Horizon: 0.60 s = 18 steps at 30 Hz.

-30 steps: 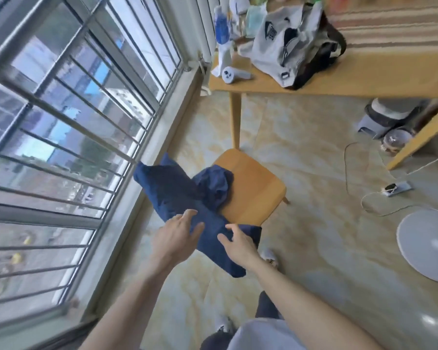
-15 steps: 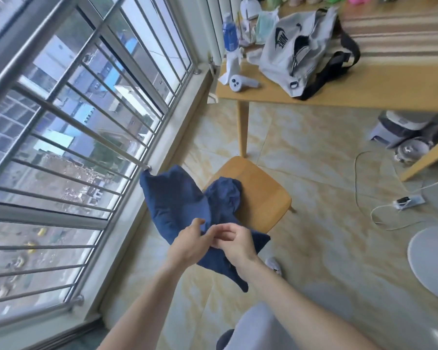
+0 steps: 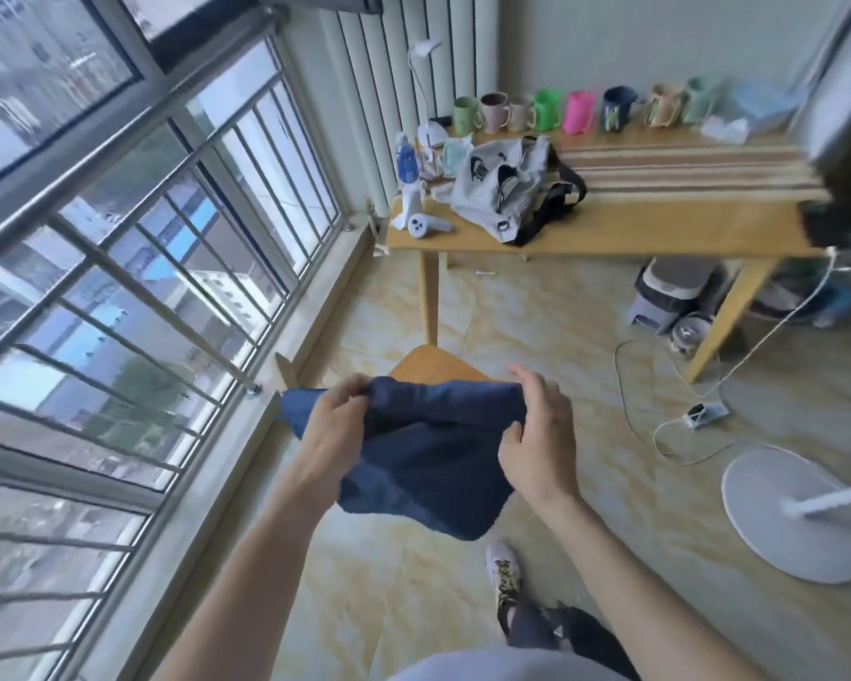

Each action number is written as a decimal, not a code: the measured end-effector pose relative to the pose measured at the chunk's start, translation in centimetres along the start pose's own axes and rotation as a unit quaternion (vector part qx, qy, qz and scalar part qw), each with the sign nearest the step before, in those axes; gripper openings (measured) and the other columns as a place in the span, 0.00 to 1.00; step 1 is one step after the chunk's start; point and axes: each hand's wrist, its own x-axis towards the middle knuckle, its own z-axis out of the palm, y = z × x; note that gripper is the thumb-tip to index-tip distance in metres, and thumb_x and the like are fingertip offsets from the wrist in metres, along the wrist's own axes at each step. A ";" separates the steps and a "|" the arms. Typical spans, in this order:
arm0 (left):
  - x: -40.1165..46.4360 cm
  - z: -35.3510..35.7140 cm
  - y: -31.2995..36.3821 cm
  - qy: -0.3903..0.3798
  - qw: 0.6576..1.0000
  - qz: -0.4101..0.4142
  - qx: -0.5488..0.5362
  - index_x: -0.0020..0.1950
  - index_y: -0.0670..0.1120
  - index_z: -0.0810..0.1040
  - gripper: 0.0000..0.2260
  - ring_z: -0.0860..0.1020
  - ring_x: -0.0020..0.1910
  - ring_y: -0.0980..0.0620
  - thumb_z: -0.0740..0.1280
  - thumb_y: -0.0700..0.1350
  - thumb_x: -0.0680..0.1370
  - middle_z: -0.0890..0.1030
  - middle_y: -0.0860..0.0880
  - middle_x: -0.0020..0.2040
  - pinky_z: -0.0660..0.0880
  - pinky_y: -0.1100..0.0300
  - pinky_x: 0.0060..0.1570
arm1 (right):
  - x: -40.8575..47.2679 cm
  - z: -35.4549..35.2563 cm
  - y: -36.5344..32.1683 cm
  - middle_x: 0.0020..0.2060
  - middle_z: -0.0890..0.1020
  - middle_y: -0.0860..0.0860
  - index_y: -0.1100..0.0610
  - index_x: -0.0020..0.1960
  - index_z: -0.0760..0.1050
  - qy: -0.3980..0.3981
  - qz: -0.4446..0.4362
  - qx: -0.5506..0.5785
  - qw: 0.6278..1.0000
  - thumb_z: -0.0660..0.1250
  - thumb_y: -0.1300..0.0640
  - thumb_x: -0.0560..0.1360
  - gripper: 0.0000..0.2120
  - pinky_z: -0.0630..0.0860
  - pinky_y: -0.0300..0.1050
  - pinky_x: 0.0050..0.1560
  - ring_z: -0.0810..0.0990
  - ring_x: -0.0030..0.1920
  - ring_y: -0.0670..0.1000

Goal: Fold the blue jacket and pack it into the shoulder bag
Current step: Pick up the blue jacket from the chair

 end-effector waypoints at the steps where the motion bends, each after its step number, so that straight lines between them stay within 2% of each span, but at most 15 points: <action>1: -1.5 -0.6 0.5 -0.002 0.999 0.028 -0.034 0.44 0.45 0.81 0.15 0.80 0.40 0.53 0.57 0.34 0.77 0.82 0.49 0.38 0.74 0.61 0.40 | -0.3 -0.8 1.0 0.72 0.69 0.53 0.45 0.76 0.63 -0.030 0.004 -0.057 0.998 0.62 0.71 0.69 0.40 0.71 0.49 0.67 0.67 0.70 0.58; 2: -2.9 -1.2 0.9 -0.019 0.996 0.056 -0.060 0.43 0.43 0.80 0.12 0.79 0.40 0.51 0.57 0.34 0.76 0.81 0.48 0.38 0.72 0.59 0.41 | -0.7 -1.2 1.6 0.77 0.61 0.55 0.42 0.79 0.56 -0.076 0.015 -0.094 0.993 0.64 0.69 0.69 0.44 0.69 0.51 0.67 0.62 0.74 0.60; 3: -4.3 -1.8 1.3 -0.039 0.993 0.078 -0.079 0.43 0.41 0.78 0.09 0.77 0.41 0.49 0.58 0.35 0.75 0.79 0.46 0.38 0.71 0.56 0.43 | -1.2 -1.6 1.7 0.80 0.55 0.56 0.41 0.79 0.55 -0.123 0.025 -0.107 0.986 0.67 0.66 0.70 0.44 0.70 0.52 0.65 0.60 0.76 0.58; 4: -5.4 -2.2 1.4 -0.062 0.989 0.098 -0.087 0.43 0.40 0.76 0.08 0.76 0.42 0.48 0.58 0.36 0.75 0.78 0.45 0.39 0.70 0.54 0.44 | -1.6 -1.7 1.5 0.79 0.56 0.56 0.43 0.77 0.61 -0.152 0.025 -0.080 0.985 0.69 0.65 0.70 0.40 0.72 0.49 0.61 0.63 0.75 0.57; 5: -6.4 -2.6 1.6 -0.079 0.987 0.114 -0.084 0.42 0.40 0.76 0.07 0.75 0.42 0.47 0.58 0.36 0.75 0.77 0.45 0.38 0.69 0.53 0.44 | -2.0 -1.8 1.2 0.75 0.66 0.57 0.50 0.71 0.68 -0.162 0.021 -0.020 0.986 0.69 0.64 0.70 0.31 0.73 0.44 0.54 0.71 0.69 0.57; 6: -7.2 -2.7 1.8 -0.085 0.985 0.129 -0.072 0.41 0.42 0.76 0.09 0.74 0.41 0.48 0.58 0.36 0.76 0.77 0.47 0.37 0.69 0.52 0.44 | -2.5 -2.0 0.7 0.63 0.77 0.58 0.55 0.63 0.73 -0.154 0.028 0.030 0.987 0.68 0.65 0.72 0.21 0.73 0.39 0.46 0.78 0.62 0.59; 7: -7.9 -2.8 2.0 -0.082 0.985 0.140 -0.059 0.38 0.44 0.76 0.11 0.74 0.40 0.49 0.57 0.34 0.76 0.77 0.48 0.36 0.69 0.52 0.43 | -3.0 -2.5 -0.1 0.52 0.81 0.54 0.56 0.57 0.75 -0.139 0.035 0.055 0.988 0.66 0.65 0.73 0.13 0.72 0.36 0.42 0.81 0.54 0.57; 8: -8.6 -2.8 2.4 -0.077 0.985 0.147 -0.053 0.37 0.45 0.76 0.13 0.74 0.39 0.50 0.56 0.34 0.77 0.77 0.49 0.35 0.69 0.52 0.44 | -3.5 -3.2 -0.9 0.45 0.82 0.51 0.56 0.54 0.75 -0.128 0.039 0.072 0.988 0.64 0.65 0.75 0.10 0.72 0.33 0.39 0.81 0.48 0.53; 9: -9.2 -2.7 2.7 -0.072 0.985 0.149 -0.052 0.36 0.46 0.76 0.14 0.74 0.39 0.50 0.56 0.34 0.77 0.77 0.50 0.34 0.69 0.51 0.45 | -4.0 -4.1 -1.8 0.42 0.82 0.49 0.55 0.51 0.76 -0.121 0.044 0.100 0.987 0.62 0.67 0.75 0.10 0.73 0.31 0.36 0.80 0.43 0.49; 10: -9.7 -2.5 2.8 -0.065 0.986 0.150 -0.042 0.36 0.48 0.77 0.15 0.75 0.40 0.50 0.57 0.35 0.77 0.78 0.51 0.34 0.70 0.50 0.47 | -4.4 -5.1 -2.6 0.38 0.81 0.48 0.54 0.48 0.76 -0.117 0.044 0.142 0.982 0.59 0.69 0.75 0.13 0.74 0.35 0.32 0.79 0.37 0.48; 12: -10.5 -2.2 2.7 -0.035 0.987 0.156 0.023 0.44 0.52 0.81 0.10 0.79 0.46 0.51 0.61 0.42 0.77 0.82 0.55 0.41 0.74 0.47 0.54 | -5.2 -7.1 -4.2 0.31 0.78 0.52 0.56 0.45 0.75 -0.102 0.014 0.210 0.972 0.56 0.73 0.72 0.15 0.70 0.45 0.24 0.74 0.28 0.51; 13: -11.0 -1.9 2.6 -0.023 0.984 0.159 0.076 0.51 0.56 0.80 0.08 0.79 0.52 0.52 0.64 0.49 0.75 0.83 0.56 0.48 0.75 0.47 0.59 | -5.5 -8.1 -5.0 0.29 0.77 0.52 0.57 0.45 0.75 -0.096 0.001 0.233 0.968 0.56 0.74 0.72 0.15 0.69 0.46 0.23 0.73 0.25 0.52; 15: -12.3 -0.9 3.2 -0.031 0.955 0.198 0.219 0.66 0.63 0.72 0.24 0.75 0.62 0.54 0.69 0.61 0.71 0.77 0.57 0.62 0.73 0.50 0.63 | -5.4 -10.0 -6.5 0.28 0.79 0.49 0.55 0.47 0.77 -0.077 -0.011 0.278 0.957 0.58 0.73 0.76 0.16 0.73 0.45 0.26 0.75 0.25 0.51; 17: -13.5 1.7 4.3 -0.079 0.920 0.242 0.298 0.72 0.64 0.63 0.37 0.73 0.64 0.58 0.73 0.66 0.66 0.74 0.60 0.65 0.71 0.54 0.62 | -5.1 -12.0 -7.7 0.35 0.84 0.47 0.53 0.48 0.79 -0.047 -0.036 0.293 0.954 0.59 0.72 0.76 0.17 0.78 0.40 0.36 0.82 0.34 0.46; 18: -14.2 3.4 5.1 -0.115 0.914 0.239 0.307 0.71 0.63 0.65 0.37 0.75 0.61 0.60 0.74 0.67 0.65 0.76 0.61 0.63 0.72 0.57 0.59 | -5.0 -13.0 -8.2 0.39 0.85 0.47 0.53 0.49 0.79 -0.037 -0.059 0.287 0.956 0.59 0.72 0.75 0.17 0.77 0.36 0.41 0.84 0.40 0.43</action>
